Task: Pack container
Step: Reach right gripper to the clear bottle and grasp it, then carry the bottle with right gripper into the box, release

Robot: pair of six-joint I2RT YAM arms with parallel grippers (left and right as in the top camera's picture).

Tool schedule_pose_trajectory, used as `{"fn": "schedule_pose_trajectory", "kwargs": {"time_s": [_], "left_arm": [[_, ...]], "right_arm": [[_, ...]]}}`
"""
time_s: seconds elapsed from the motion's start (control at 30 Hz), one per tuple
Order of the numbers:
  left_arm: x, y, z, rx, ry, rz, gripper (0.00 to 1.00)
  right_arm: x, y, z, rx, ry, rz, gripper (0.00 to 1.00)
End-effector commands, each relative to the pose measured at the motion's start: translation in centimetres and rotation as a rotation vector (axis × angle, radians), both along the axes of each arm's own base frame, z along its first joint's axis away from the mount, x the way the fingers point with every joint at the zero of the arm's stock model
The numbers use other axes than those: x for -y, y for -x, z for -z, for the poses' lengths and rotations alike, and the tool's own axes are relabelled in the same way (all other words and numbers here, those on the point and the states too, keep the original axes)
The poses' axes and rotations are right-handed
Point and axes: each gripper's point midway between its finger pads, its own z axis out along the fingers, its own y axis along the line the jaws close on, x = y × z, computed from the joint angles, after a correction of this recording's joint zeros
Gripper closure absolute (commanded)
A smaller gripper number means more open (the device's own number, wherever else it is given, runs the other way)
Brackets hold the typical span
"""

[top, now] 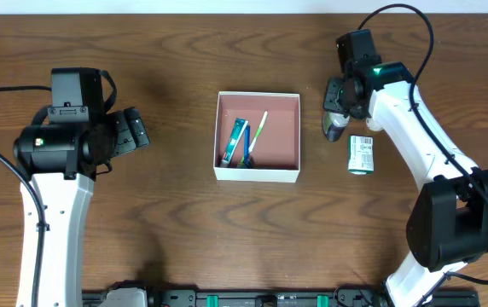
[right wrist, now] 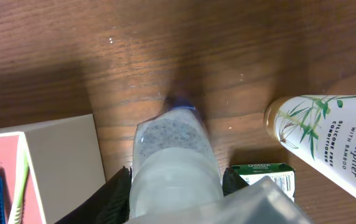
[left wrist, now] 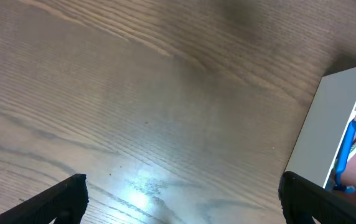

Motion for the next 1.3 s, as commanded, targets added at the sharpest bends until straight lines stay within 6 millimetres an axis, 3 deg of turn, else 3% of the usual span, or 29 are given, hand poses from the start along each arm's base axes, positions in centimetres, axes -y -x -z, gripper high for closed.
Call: {"fn": "schedule_pose_trajectory", "kwargs": {"time_s": [0.0,0.2,0.4,0.5,0.57,0.73,0.9,1.07,1.27], "left_arm": [[-0.3,0.0,-0.2,0.004,-0.007,-0.011,0.02],[-0.3,0.0,-0.2,0.004,-0.007,-0.011,0.02],[-0.3,0.0,-0.2,0.004,-0.007,-0.011,0.02],[-0.3,0.0,-0.2,0.004,-0.007,-0.011,0.02],[-0.3,0.0,-0.2,0.004,-0.007,-0.011,0.02],[-0.3,0.0,-0.2,0.004,-0.007,-0.011,0.02],[-0.3,0.0,-0.2,0.004,-0.007,-0.011,0.02],[-0.3,0.0,-0.2,0.004,-0.007,-0.011,0.02],[-0.3,0.0,-0.2,0.004,-0.007,-0.011,0.02]], "right_arm": [[0.0,-0.1,-1.1,0.028,0.018,-0.001,0.62],[-0.8,1.0,-7.1,0.152,-0.01,-0.049,0.68],[-4.3,4.4,-15.1,0.341,-0.071,-0.154,0.71],[-6.6,5.9,-17.4,0.402,-0.109,-0.212,0.72],[-8.2,6.5,-17.7,0.411,-0.136,-0.234,0.72],[-11.4,6.7,-15.4,0.355,-0.166,-0.212,0.73],[-13.4,5.2,-10.4,0.251,-0.175,-0.124,0.73],[-12.5,3.2,-6.3,0.22,-0.073,-0.045,0.69],[-12.0,1.9,-4.1,0.216,-0.016,-0.019,0.66]]}}
